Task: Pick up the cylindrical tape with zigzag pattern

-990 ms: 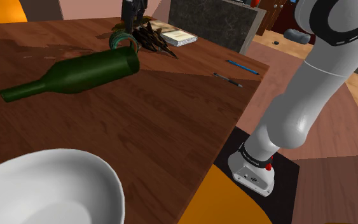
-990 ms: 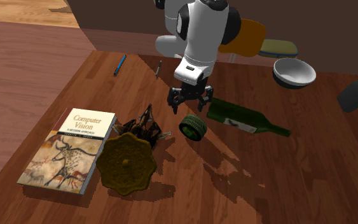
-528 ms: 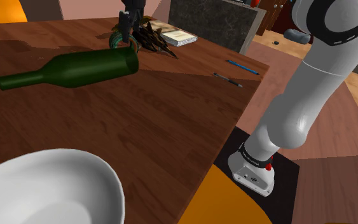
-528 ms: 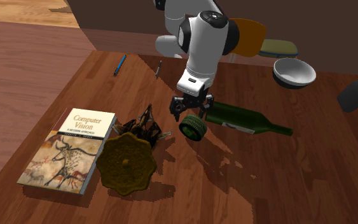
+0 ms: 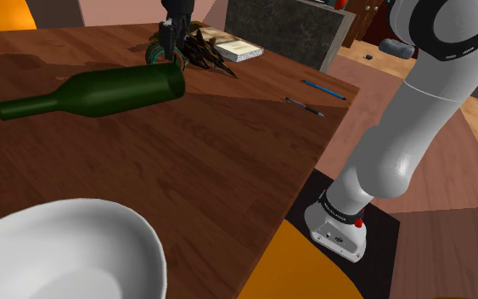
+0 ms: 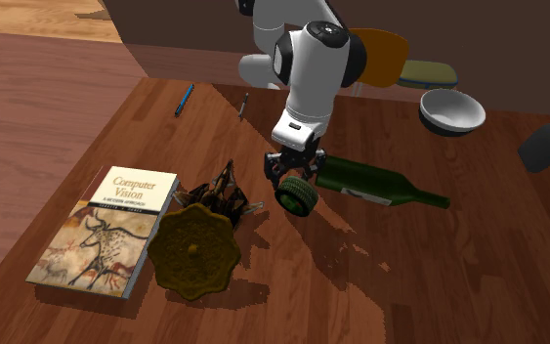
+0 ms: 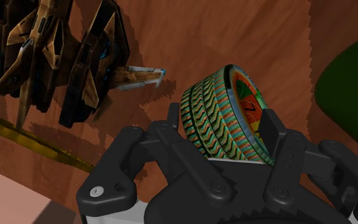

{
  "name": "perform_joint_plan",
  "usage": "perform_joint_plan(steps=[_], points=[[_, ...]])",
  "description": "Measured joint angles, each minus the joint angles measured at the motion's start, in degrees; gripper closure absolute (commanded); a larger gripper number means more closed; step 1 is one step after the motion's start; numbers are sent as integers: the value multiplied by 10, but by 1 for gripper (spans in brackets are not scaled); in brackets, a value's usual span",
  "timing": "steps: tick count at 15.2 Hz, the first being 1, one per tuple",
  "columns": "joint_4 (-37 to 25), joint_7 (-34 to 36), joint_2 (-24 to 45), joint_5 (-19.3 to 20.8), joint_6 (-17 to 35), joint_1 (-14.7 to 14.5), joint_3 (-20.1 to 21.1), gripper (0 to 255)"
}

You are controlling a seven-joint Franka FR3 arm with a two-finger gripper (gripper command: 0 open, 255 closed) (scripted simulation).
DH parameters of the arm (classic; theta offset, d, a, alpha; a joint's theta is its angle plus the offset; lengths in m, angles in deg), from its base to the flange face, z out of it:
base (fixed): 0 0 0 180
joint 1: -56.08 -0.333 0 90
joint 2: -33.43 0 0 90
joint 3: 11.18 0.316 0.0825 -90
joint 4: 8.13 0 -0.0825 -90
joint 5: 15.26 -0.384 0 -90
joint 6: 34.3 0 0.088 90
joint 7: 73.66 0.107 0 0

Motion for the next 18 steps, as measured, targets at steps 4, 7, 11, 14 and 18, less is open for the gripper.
perform_joint_plan(steps=[4,7,11,14,18], points=[[-1,0,0,0,-1,0,0,255],[-18,-3,2,-1,-18,-1,0,255],[-55,-6,8,-1,-48,-2,1,255],[-83,-9,12,0,-73,-3,2,255],[-128,-12,22,1,-108,-5,3,255]])
